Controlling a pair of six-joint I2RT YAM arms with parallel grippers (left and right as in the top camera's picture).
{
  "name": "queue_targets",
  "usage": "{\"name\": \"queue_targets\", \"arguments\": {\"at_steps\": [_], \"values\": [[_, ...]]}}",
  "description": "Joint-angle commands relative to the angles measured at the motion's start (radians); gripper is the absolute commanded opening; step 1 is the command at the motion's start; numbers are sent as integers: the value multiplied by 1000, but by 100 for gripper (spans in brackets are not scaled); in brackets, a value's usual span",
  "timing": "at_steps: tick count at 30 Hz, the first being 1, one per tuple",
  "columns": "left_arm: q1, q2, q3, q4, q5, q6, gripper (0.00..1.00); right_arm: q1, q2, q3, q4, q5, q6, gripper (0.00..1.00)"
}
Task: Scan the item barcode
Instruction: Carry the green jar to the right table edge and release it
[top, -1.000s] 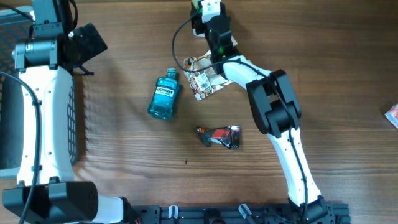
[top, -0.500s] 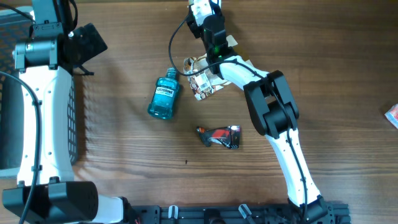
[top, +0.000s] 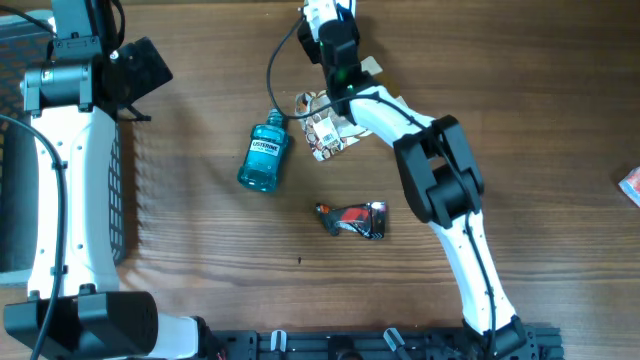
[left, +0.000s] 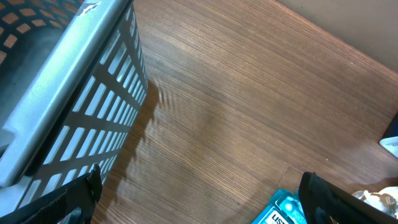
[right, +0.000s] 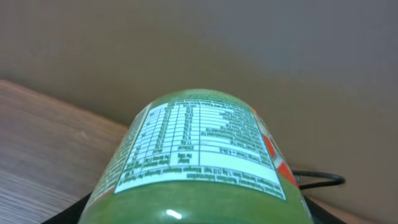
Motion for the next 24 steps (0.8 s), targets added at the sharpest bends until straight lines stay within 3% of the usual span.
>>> {"name": "queue_targets", "arguments": {"at_steps": [1, 8, 15, 24], "values": [[4, 10, -6, 2, -5, -5, 100, 2, -219, 37, -46, 74, 60, 65], [4, 10, -6, 2, -5, -5, 100, -15, -375, 37, -236, 354, 69, 64], [4, 10, -6, 2, -5, -5, 100, -68, -468, 37, -610, 520, 321, 64], [4, 10, -6, 2, -5, -5, 100, -222, -530, 37, -1128, 455, 695, 64]]}}
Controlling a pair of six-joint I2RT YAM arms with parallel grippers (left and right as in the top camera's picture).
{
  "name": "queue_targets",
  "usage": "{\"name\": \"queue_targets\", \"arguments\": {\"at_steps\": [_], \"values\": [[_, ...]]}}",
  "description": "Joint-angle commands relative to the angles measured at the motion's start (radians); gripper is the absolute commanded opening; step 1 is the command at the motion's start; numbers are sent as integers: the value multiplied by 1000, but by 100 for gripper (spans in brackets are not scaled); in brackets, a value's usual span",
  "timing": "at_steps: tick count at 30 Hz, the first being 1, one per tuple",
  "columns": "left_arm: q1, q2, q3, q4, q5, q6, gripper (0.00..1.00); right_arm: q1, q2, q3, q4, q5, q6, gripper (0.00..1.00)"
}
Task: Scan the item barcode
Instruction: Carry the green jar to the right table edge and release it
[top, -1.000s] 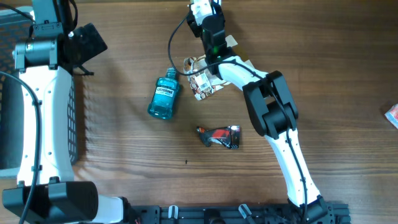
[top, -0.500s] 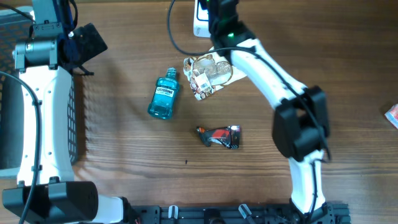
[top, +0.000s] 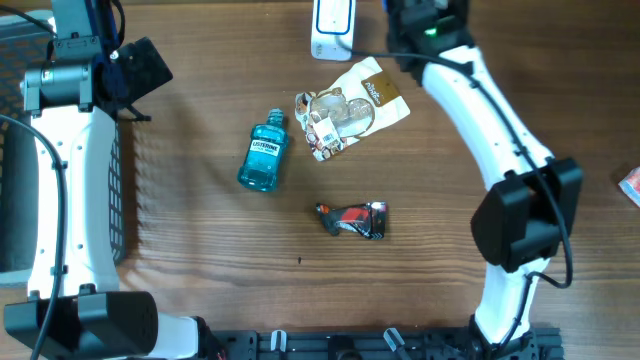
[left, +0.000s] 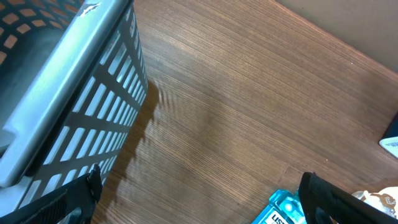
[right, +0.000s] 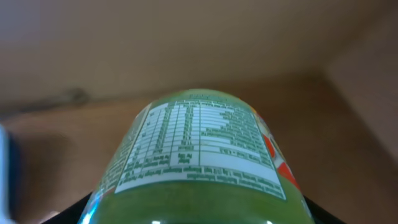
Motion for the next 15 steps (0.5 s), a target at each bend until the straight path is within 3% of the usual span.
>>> {"name": "queue_targets", "arguments": {"at_steps": [1, 9, 15], "values": [[4, 10, -6, 3, -5, -5, 100, -88, -77, 11, -114, -24, 219, 64], [4, 10, -6, 2, -5, -5, 100, -325, -76, 10, -302, -275, 324, 64], [4, 10, -6, 3, -5, -5, 100, -534, -76, 8, -338, -449, 323, 63]]}}
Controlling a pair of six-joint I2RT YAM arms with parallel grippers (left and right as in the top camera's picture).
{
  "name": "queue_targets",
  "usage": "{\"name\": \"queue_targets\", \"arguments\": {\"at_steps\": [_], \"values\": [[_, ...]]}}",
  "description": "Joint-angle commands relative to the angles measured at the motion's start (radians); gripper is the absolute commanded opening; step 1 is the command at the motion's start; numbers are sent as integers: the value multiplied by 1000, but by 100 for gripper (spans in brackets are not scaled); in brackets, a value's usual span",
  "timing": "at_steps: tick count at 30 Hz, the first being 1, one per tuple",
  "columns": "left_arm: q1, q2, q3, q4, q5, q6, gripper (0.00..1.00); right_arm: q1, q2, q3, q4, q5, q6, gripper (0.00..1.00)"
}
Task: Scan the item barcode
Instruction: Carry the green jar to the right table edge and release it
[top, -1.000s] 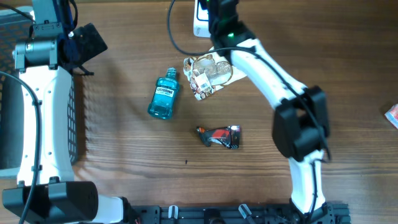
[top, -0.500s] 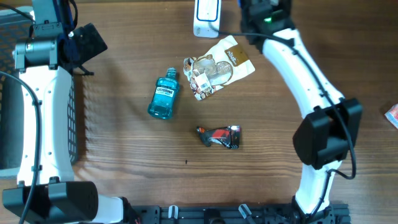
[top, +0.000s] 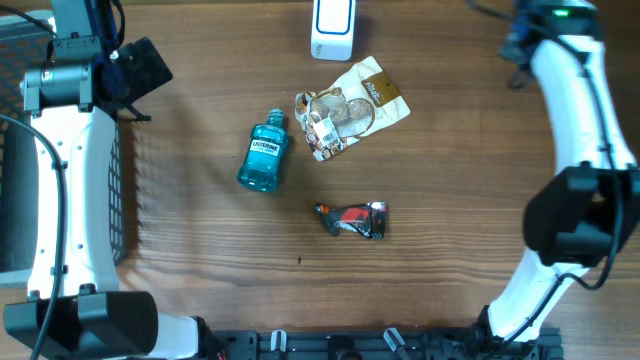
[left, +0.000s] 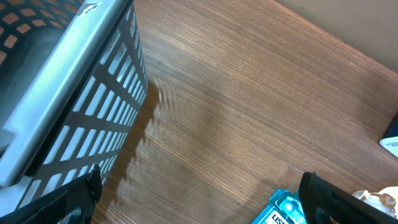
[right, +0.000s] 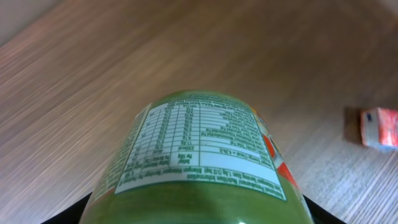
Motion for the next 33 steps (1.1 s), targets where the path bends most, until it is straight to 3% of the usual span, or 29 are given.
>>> {"name": "queue_targets", "arguments": {"at_steps": [1, 12, 23, 26, 29, 30, 31, 33], "values": [[4, 10, -6, 3, -5, -5, 100, -130, -45, 8, -10, -147, 32, 63], [4, 10, -6, 3, -5, -5, 100, -371, 19, -18, -29, -200, 35, 64], [4, 10, -6, 3, -5, -5, 100, -449, 206, -18, -45, -278, 85, 68], [4, 10, -6, 3, -5, -5, 100, -452, 254, -18, -46, -279, 89, 63], [4, 10, -6, 2, -5, -5, 100, -453, 285, -18, -44, -278, 89, 75], [4, 10, -6, 2, -5, -5, 100, -454, 294, -18, -43, -278, 89, 84], [4, 10, -6, 2, -5, -5, 100, -455, 295, -18, -43, -278, 88, 100], [4, 10, -6, 2, -5, -5, 100, -456, 295, -18, -44, -283, 77, 100]]}}
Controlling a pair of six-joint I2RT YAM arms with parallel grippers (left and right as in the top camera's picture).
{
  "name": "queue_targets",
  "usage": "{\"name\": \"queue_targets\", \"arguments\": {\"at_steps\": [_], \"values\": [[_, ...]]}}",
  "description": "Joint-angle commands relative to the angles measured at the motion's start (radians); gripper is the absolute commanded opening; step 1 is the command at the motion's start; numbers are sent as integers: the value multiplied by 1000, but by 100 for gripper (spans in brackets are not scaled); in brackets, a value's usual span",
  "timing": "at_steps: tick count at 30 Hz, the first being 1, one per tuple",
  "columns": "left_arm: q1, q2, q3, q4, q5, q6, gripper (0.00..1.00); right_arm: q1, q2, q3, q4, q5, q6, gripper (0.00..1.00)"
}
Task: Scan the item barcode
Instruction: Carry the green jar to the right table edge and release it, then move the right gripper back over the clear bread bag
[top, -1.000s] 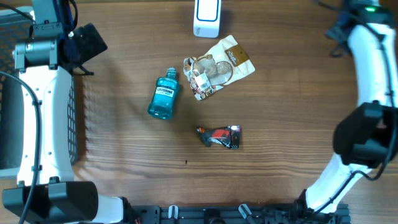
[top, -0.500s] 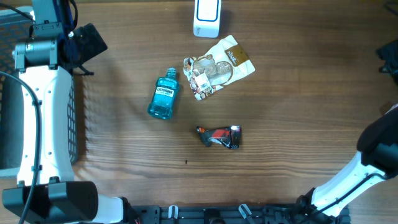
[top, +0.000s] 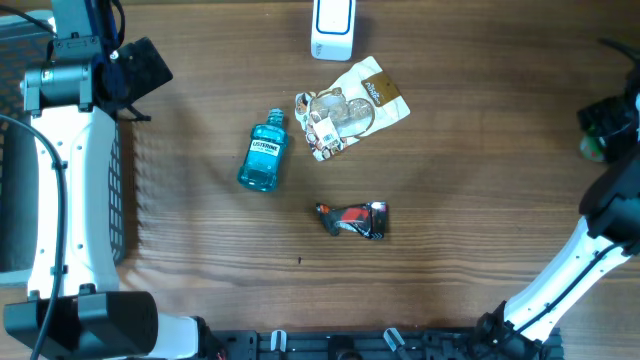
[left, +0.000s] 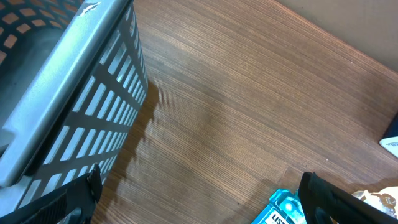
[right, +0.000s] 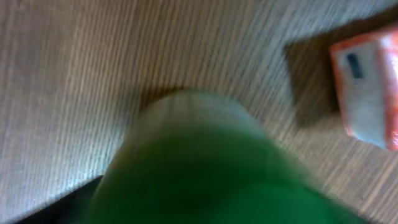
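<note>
The green bottle (right: 199, 162) fills the lower half of the right wrist view, blurred, with its label unreadable, low over the wood. My right gripper (right: 205, 205) is shut on it; only a dark finger edge shows at the lower left. Overhead, the right gripper (top: 603, 122) is at the far right edge of the table with the green bottle (top: 592, 148) just below it. The white scanner (top: 332, 28) stands at the back middle, far from the bottle. My left gripper (left: 199, 208) is open and holds nothing, beside the basket.
A blue mouthwash bottle (top: 264, 155), a clear snack bag (top: 345, 110) and a dark wrapper (top: 352, 219) lie mid-table. A grey slatted basket (left: 74, 93) stands at the left edge. A red and white box (right: 367, 87) lies just beside the green bottle.
My right gripper has moved with the green bottle from the back right of the table to the far right edge and lower, next to the red and white box. The left arm is unchanged.
My right gripper first held the green bottle, label up, at the back middle by the scanner. Then it was to the right of the scanner, then at the back right corner, and now low at the right edge. The left arm stayed still throughout.
</note>
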Motion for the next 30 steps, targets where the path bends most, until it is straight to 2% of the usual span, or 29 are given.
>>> {"name": "queue_targets", "arguments": {"at_steps": [1, 7, 14, 19, 23, 28, 30], "values": [[4, 10, -6, 2, -5, -5, 100, -11, 7, -2, -6, -14, -13, 100], [4, 10, -6, 3, -5, -5, 100, -9, -88, 19, -116, 2, -18, 100], [4, 10, -6, 2, -5, -5, 100, 69, -362, 58, -180, -117, -2, 100], [4, 10, -6, 3, -5, -5, 100, 267, -557, 58, -230, -178, 12, 100], [4, 10, -6, 2, -5, -5, 100, 454, -593, 51, -254, -372, 12, 100], [4, 10, -6, 2, -5, -5, 100, 642, -589, -89, -73, -436, 66, 100], [4, 10, -6, 62, -116, 58, 100, 702, -589, -215, 45, -438, 142, 100]]}}
